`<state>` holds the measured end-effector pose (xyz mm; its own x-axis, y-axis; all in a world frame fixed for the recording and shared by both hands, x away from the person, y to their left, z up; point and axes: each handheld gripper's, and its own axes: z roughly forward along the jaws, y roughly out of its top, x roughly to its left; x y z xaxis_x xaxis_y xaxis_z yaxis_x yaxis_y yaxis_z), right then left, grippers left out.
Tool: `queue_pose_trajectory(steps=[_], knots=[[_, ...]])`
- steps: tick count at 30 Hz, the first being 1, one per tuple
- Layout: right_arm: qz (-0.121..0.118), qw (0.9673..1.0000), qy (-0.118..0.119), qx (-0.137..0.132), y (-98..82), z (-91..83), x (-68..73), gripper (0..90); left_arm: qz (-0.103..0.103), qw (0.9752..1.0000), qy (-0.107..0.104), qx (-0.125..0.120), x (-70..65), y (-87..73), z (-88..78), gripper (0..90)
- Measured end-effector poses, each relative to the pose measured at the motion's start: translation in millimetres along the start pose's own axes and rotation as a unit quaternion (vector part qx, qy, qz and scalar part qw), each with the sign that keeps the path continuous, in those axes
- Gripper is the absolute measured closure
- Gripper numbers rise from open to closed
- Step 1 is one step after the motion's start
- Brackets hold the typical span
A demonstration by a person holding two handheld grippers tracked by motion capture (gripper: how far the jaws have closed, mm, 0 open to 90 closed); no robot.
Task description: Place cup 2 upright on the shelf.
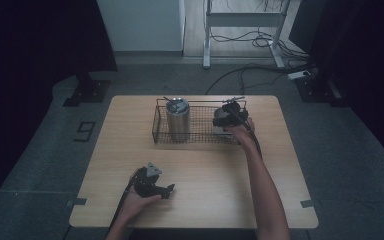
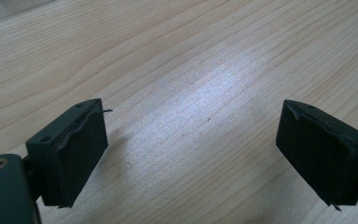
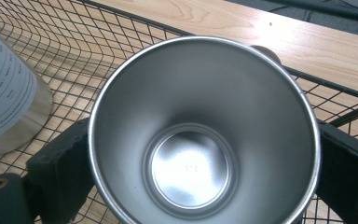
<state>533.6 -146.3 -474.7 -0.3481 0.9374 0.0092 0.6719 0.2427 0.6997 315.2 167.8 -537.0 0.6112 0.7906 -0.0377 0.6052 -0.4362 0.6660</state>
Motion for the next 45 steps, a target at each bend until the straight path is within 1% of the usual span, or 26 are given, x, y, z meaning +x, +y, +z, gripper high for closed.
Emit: queue_pose_trajectory(steps=[4, 7, 12, 16, 19, 23, 25, 26, 27, 28, 30, 33, 35, 37, 39, 42, 44, 45], knots=[[0.009, 0.9999, 0.002, -0.012, 1.6, -4.1, -0.2, 3.2, 0.0, 1.0, 0.0, 0.0, 0.1, 0.1, -0.1, 8.9], [0.01, 0.9997, 0.002, -0.021, 2.8, -8.1, -0.1, 2.7, 0.001, 1.0, 0.0, 0.0, 0.0, 0.1, -0.1, 8.9], [0.018, 0.9993, 0.009, -0.03, 3.5, -14.5, -1.3, 2.6, 0.001, 1.0, 0.0, 0.0, 0.0, 0.1, 0.0, 8.9], [0.02, 0.9986, 0.009, -0.048, 2.4, -21.9, -1.8, 5.0, 0.001, 1.0, 0.002, -0.004, -1.3, 0.2, -0.3, 8.9], [0.026, 0.998, 0.014, -0.056, 1.6, -26.8, -2.2, 5.7, 0.002, 1.0, 0.004, -0.008, -2.2, 0.5, -1.7, 8.9], [0.029, 0.9971, 0.011, -0.07, -0.5, -32.9, -3.0, 6.8, 0.0, 0.9999, 0.004, -0.012, -2.0, 1.2, -2.9, 8.9], [0.031, 0.9966, 0.011, -0.076, -2.7, -36.2, -3.9, 7.6, -0.002, 0.9999, 0.002, -0.012, -1.7, 1.1, -3.2, 8.9], [0.031, 0.9968, 0.012, -0.073, -3.5, -37.6, -4.2, 7.3, -0.002, 0.9999, 0.002, -0.012, -1.7, 0.8, -3.2, 8.9], [0.027, 0.997, 0.011, -0.072, -4.4, -38.9, -4.5, 7.7, -0.002, 0.9999, 0.002, -0.011, -1.7, 0.5, -3.3, 8.9], [0.025, 0.9967, 0.01, -0.077, -5.7, -40.8, -4.9, 8.7, 0.0, 0.9999, 0.003, -0.011, -1.7, 0.1, -3.5, 8.9], [0.027, 0.9963, 0.011, -0.08, -8.1, -45.4, -6.2, 8.9, 0.002, 0.9999, 0.005, -0.009, -1.4, -0.3, -4.7, 8.9], [0.033, 0.9955, 0.016, -0.088, -13.2, -52.8, -7.9, 9.5, -0.002, 0.9999, 0.003, -0.013, -1.3, 0.3, -7.7, 8.9], [0.033, 0.9958, 0.016, -0.084, -15.3, -56.6, -8.7, 9.3, -0.001, 0.9999, 0.002, -0.015, -1.4, 0.7, -8.3, 8.9], [0.029, 0.9961, 0.011, -0.083, -16.7, -61.5, -9.1, 9.3, -0.001, 0.9999, 0.002, -0.014, -1.1, 1.5, -7.4, 8.9], [0.032, 0.9946, 0.015, -0.098, -19.9, -68.6, -10.4, 10.8, -0.001, 0.9999, 0.001, -0.013, -0.6, 1.6, -6.6, 8.9], [0.032, 0.9937, 0.019, -0.105, -26.5, -75.8, -10.8, 10.8, 0.0, 0.9999, 0.0, -0.011, -1.2, 1.3, -6.0, 8.9], [0.031, 0.9943, 0.02, -0.1, -31.6, -79.5, -11.0, 10.5, 0.002, 0.9999, 0.0, -0.01, -1.8, 1.5, -5.8, 8.9], [0.03, 0.9933, 0.02, -0.109, -36.5, -82.5, -11.4, 11.7, 0.002, 0.9999, -0.001, -0.01, -2.0, 1.4, -5.7, 8.9]])
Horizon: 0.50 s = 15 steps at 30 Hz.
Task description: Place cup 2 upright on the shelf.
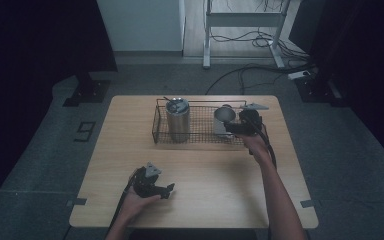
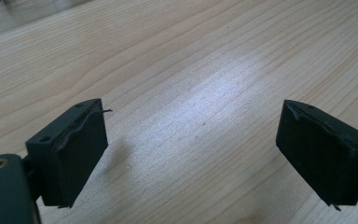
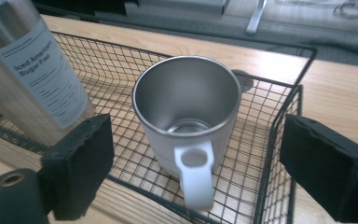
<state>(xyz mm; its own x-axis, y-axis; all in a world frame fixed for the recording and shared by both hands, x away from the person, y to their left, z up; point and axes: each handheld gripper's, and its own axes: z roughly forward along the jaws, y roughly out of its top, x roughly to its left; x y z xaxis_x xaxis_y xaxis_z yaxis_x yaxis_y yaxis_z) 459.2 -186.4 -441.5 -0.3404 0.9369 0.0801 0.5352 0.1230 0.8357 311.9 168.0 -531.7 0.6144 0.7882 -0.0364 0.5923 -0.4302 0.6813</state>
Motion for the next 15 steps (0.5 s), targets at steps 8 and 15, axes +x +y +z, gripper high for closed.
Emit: queue_pose_trajectory(steps=[8, 15], knots=[[0.008, 0.9998, 0.01, -0.013, -25.3, -25.3, -6.9, 11.8, 0.003, 1.0, 0.0, 0.002, -1.8, 0.2, 0.8, 8.9], [0.009, 0.9993, 0.02, -0.03, -51.3, -54.9, -11.3, 12.4, 0.004, 1.0, 0.0, 0.003, -2.3, 0.3, 1.1, 8.9]])
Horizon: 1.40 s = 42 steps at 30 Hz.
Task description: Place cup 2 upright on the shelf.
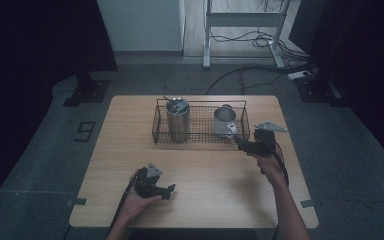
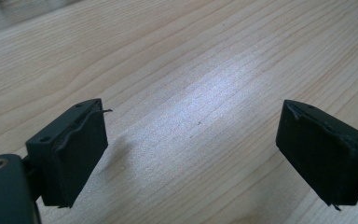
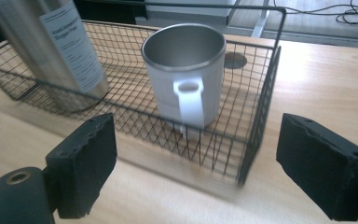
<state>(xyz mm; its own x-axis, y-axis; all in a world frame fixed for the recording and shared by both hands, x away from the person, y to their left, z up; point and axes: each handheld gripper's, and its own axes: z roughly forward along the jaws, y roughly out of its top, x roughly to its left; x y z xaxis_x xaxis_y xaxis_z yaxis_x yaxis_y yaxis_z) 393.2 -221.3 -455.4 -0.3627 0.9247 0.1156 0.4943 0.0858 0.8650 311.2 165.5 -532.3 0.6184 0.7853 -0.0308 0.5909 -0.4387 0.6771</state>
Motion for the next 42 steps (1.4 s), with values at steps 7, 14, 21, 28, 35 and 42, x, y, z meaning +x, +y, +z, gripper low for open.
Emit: queue_pose_trajectory(steps=[7, 14, 21, 28, 35, 42], knots=[[0.005, 0.9998, 0.003, -0.021, -34.7, -39.6, -1.4, 12.7, 0.0, 1.0, -0.002, 0.0, -0.4, -0.4, 0.2, 8.9], [0.014, 0.9996, -0.011, -0.022, -65.1, -70.4, -12.2, 12.9, -0.003, 1.0, -0.003, 0.0, 1.3, -0.5, 0.0, 8.9], [0.035, 0.9989, -0.024, -0.023, -80.5, -82.1, -25.5, 13.1, -0.008, 0.9999, -0.007, 0.005, 2.8, -2.0, 1.3, 8.9], [0.041, 0.9987, -0.024, -0.021, -95.4, -95.9, -28.5, 13.3, -0.003, 0.9999, -0.009, 0.005, -2.0, -3.5, -1.5, 8.9], [0.039, 0.9985, -0.036, 0.012, -120.8, -98.3, -32.7, 13.3, 0.001, 1.0, -0.006, 0.006, -4.1, -3.5, -2.6, 8.8], [0.033, 0.9981, -0.04, 0.033, -138.0, -101.5, -35.8, 13.6, 0.001, 0.9999, -0.001, 0.011, -2.9, -4.8, -0.9, 8.9]])
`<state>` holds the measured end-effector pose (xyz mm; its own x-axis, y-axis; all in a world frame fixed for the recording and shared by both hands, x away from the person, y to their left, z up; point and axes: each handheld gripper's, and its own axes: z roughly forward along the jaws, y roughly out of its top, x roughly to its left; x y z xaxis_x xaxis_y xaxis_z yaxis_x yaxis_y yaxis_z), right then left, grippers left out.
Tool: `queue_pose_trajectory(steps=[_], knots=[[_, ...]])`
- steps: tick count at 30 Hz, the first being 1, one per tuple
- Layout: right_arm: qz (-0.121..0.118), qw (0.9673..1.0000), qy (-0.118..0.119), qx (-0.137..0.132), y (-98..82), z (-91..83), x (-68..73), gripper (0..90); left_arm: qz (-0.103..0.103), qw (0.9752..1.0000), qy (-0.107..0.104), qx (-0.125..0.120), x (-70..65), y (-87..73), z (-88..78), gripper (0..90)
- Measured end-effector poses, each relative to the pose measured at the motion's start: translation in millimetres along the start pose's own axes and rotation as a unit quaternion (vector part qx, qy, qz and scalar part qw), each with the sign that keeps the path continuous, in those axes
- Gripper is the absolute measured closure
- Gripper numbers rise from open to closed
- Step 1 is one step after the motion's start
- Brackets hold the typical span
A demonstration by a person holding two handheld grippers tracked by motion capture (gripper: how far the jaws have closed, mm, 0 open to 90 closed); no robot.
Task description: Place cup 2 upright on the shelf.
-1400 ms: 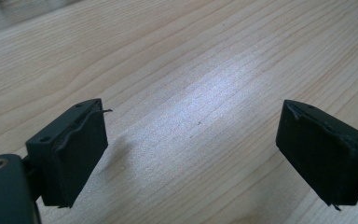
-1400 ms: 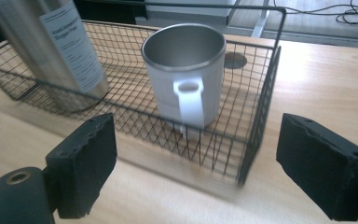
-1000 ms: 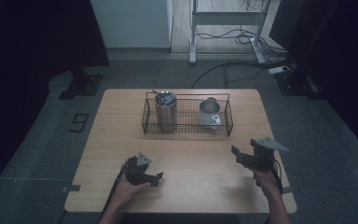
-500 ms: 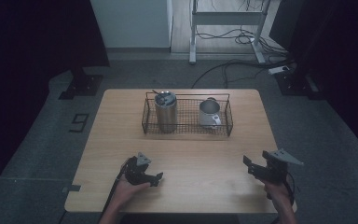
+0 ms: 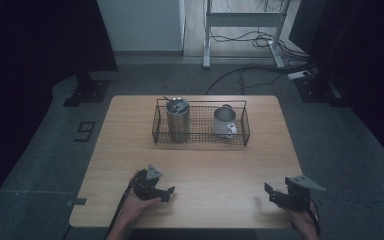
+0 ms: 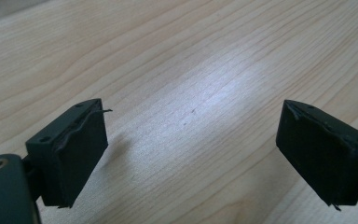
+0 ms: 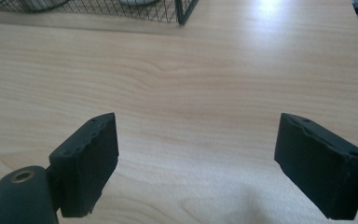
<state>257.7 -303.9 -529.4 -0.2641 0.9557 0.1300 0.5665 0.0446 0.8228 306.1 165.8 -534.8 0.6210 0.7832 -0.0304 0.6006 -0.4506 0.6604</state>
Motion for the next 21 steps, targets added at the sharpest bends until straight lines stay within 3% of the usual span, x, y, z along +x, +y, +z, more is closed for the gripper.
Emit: queue_pose_trajectory(steps=[5, 21], knots=[[0.003, 1.0, -0.001, 0.003, -1.8, 2.9, -3.6, 13.9, 0.003, 1.0, 0.002, 0.007, 0.9, -1.3, 3.3, 8.8], [-0.005, 0.9999, 0.003, 0.012, 2.1, 14.6, 2.7, 14.1, 0.001, 1.0, 0.004, 0.006, 3.4, -2.0, 2.9, 8.9]])
